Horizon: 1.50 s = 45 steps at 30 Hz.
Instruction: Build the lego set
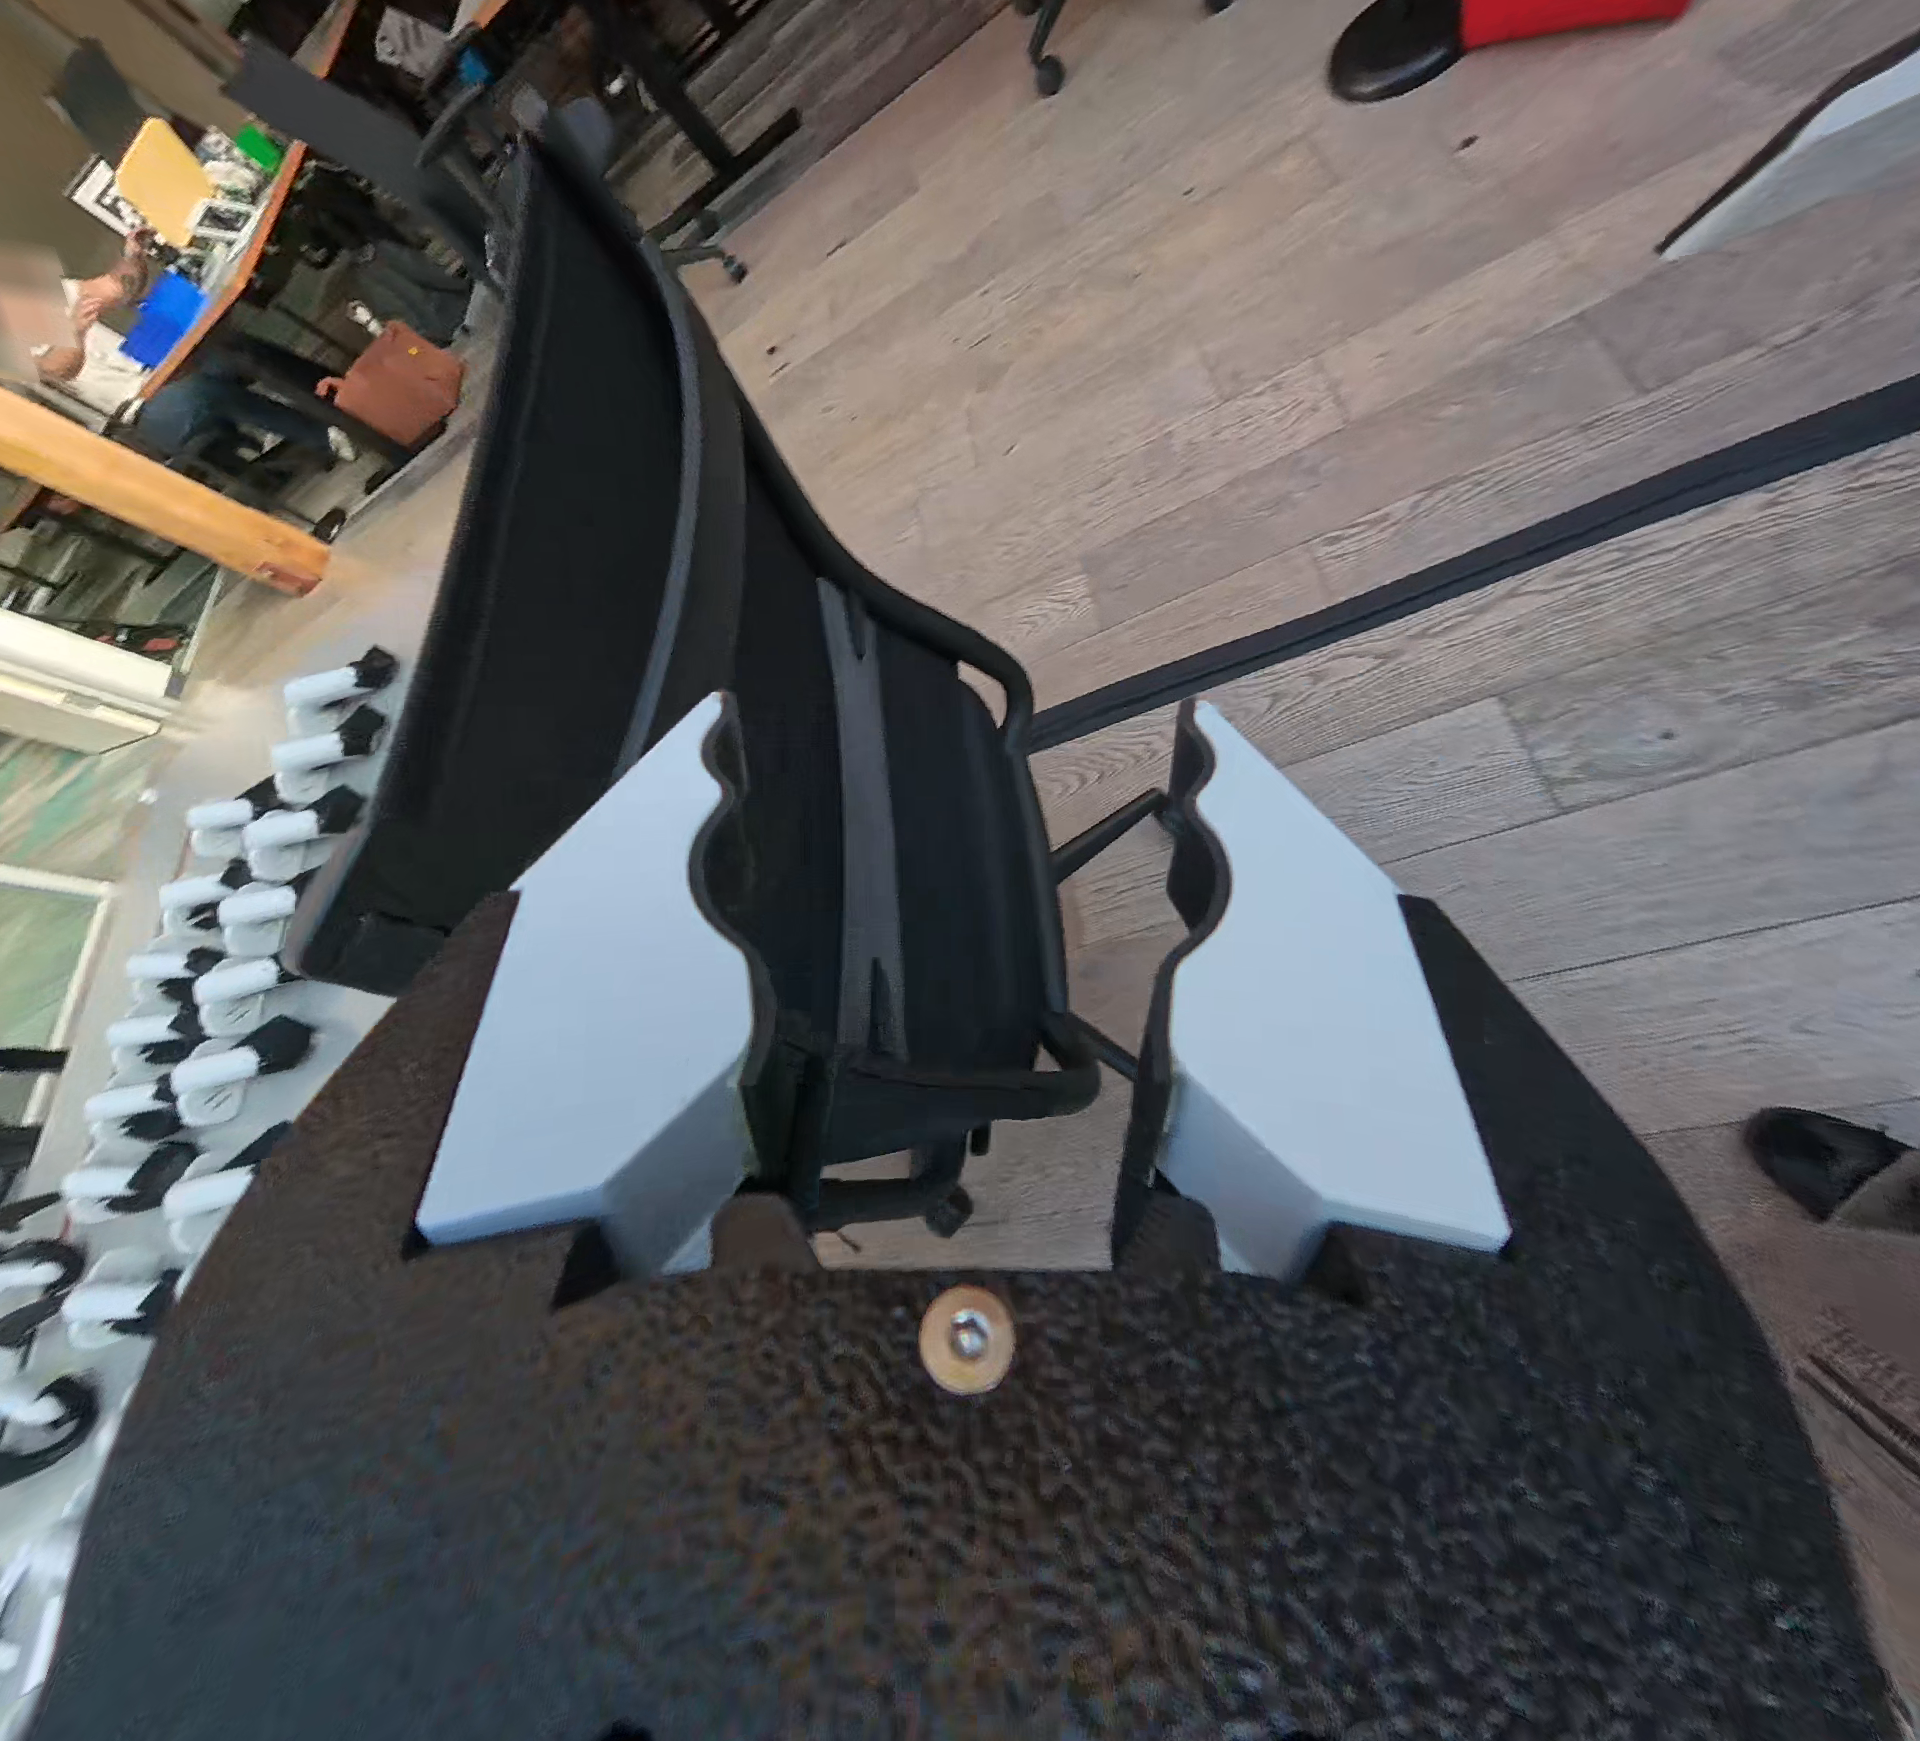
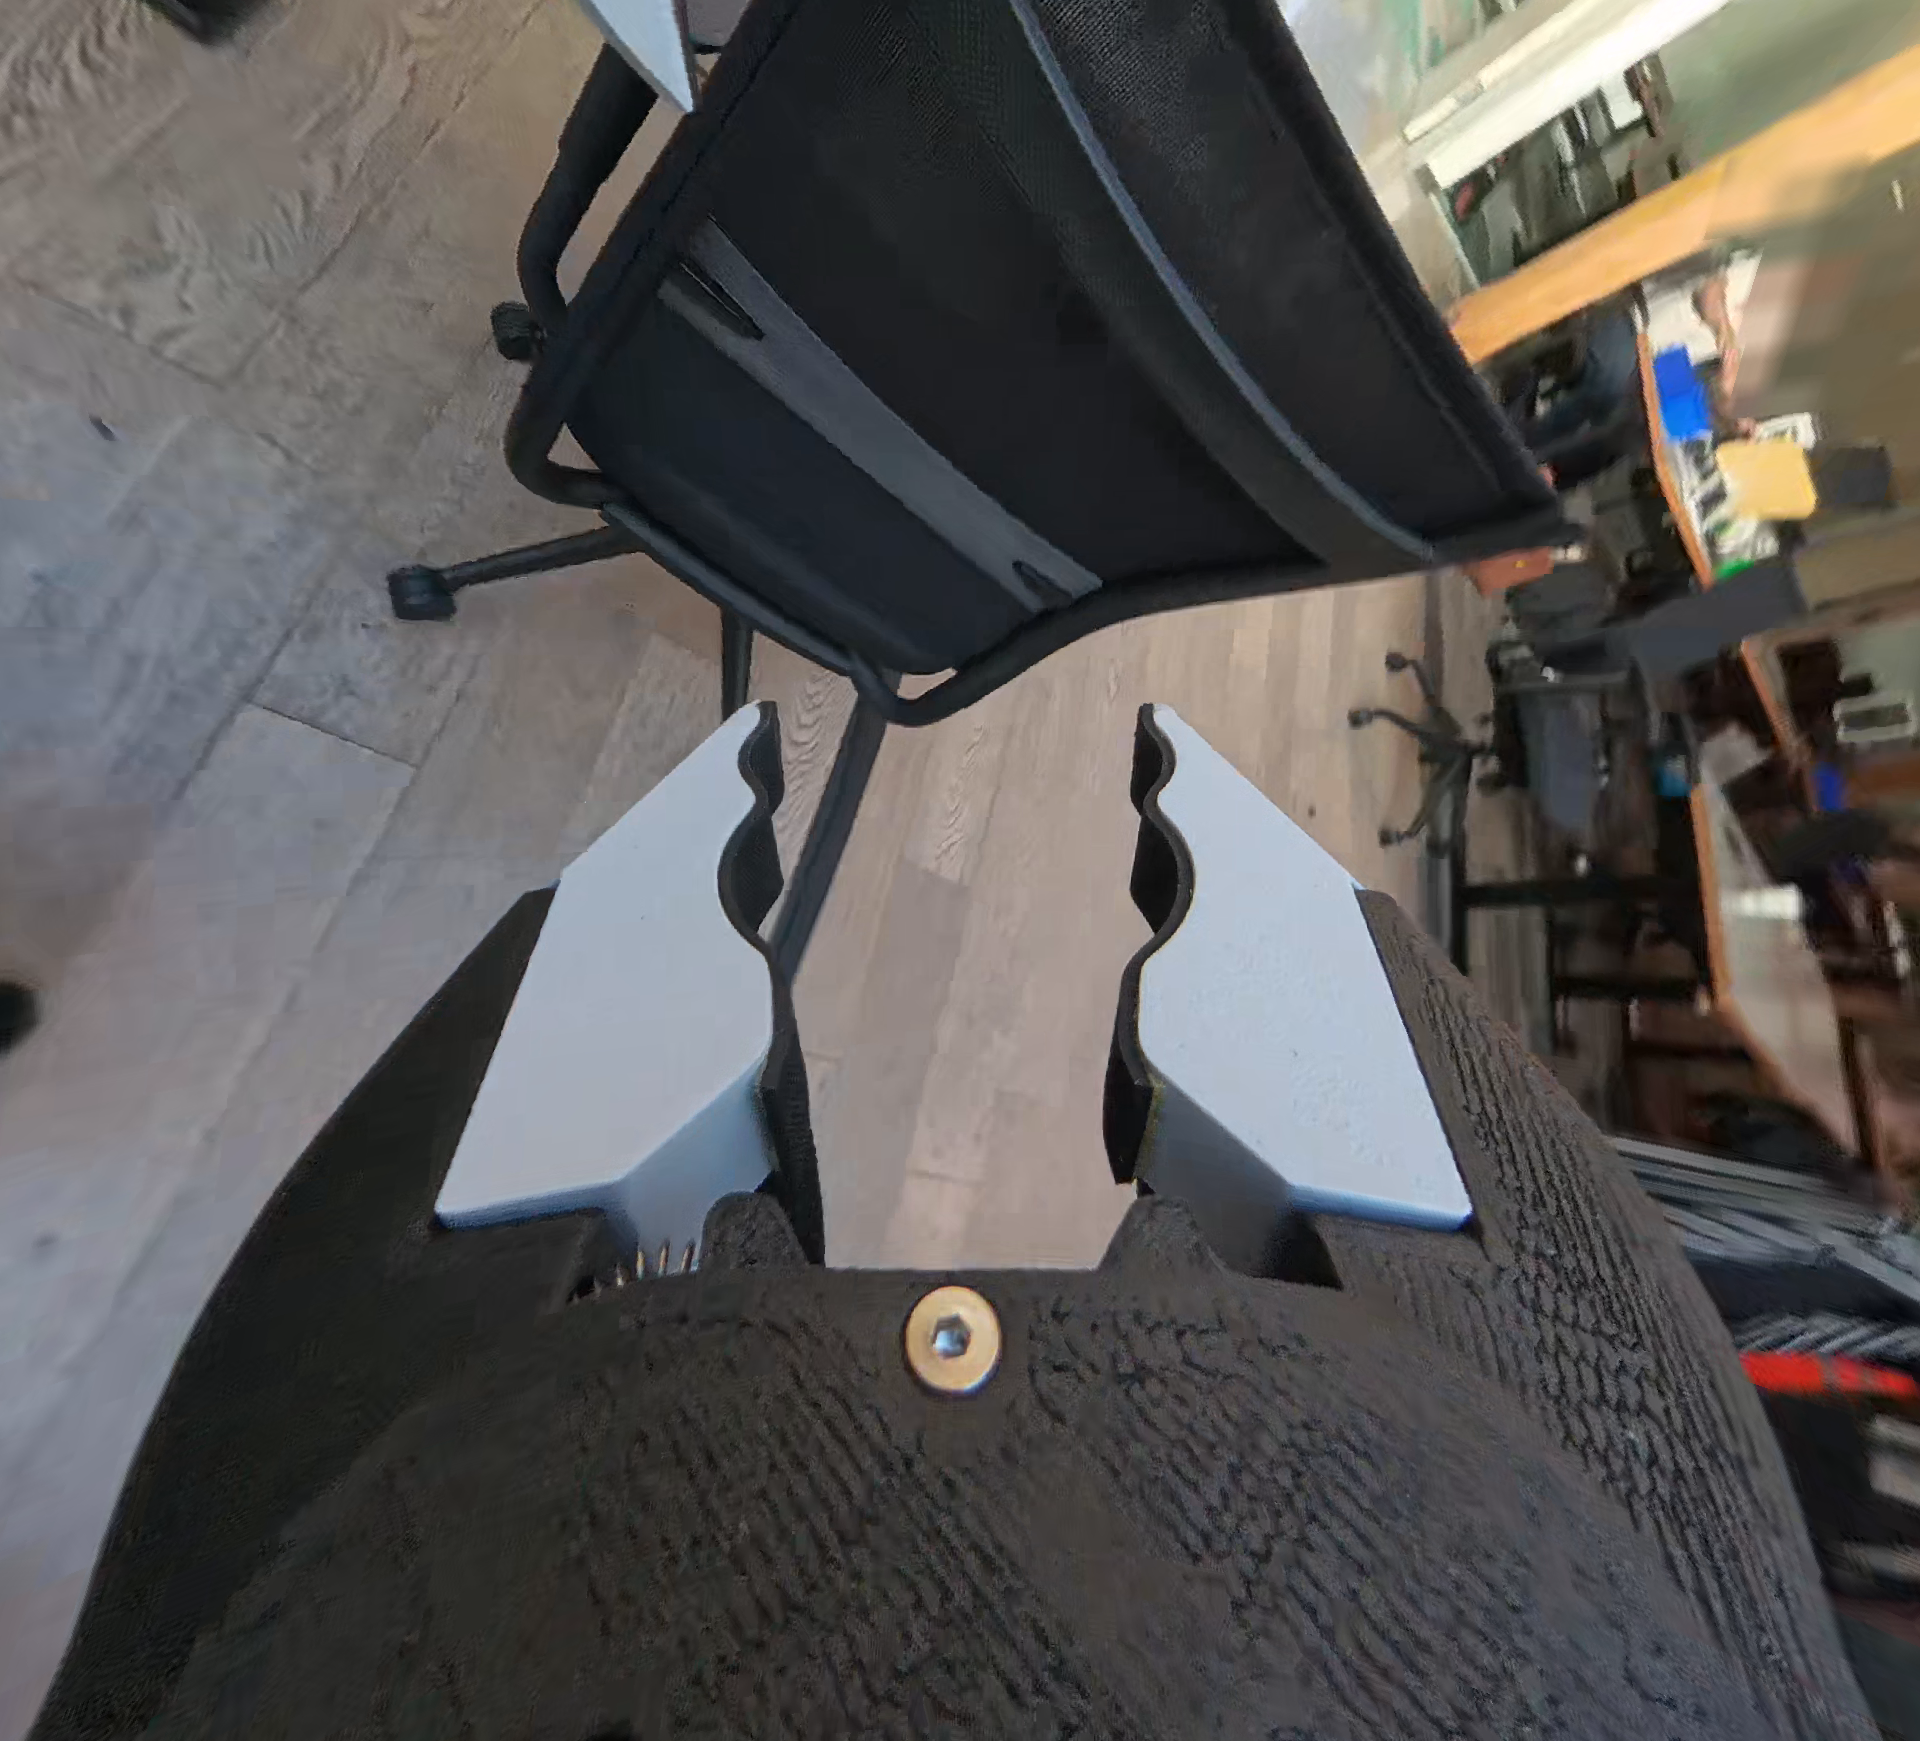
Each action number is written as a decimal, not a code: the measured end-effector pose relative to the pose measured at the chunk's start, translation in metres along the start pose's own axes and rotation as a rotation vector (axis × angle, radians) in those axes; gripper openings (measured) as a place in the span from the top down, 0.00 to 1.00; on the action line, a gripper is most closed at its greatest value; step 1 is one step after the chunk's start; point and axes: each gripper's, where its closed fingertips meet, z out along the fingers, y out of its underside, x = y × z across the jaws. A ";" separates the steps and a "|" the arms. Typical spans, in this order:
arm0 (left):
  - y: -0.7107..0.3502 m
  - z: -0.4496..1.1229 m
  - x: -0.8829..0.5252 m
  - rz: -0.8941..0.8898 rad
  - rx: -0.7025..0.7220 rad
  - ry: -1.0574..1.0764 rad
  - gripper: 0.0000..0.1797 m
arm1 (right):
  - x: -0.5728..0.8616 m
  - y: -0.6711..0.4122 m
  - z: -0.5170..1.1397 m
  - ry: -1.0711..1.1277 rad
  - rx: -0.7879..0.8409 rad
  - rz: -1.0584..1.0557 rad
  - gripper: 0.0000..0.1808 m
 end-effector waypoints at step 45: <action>0.152 0.115 -0.093 -0.094 -0.892 0.112 0.94 | 0.091 0.000 0.312 -0.796 0.239 -0.869 0.93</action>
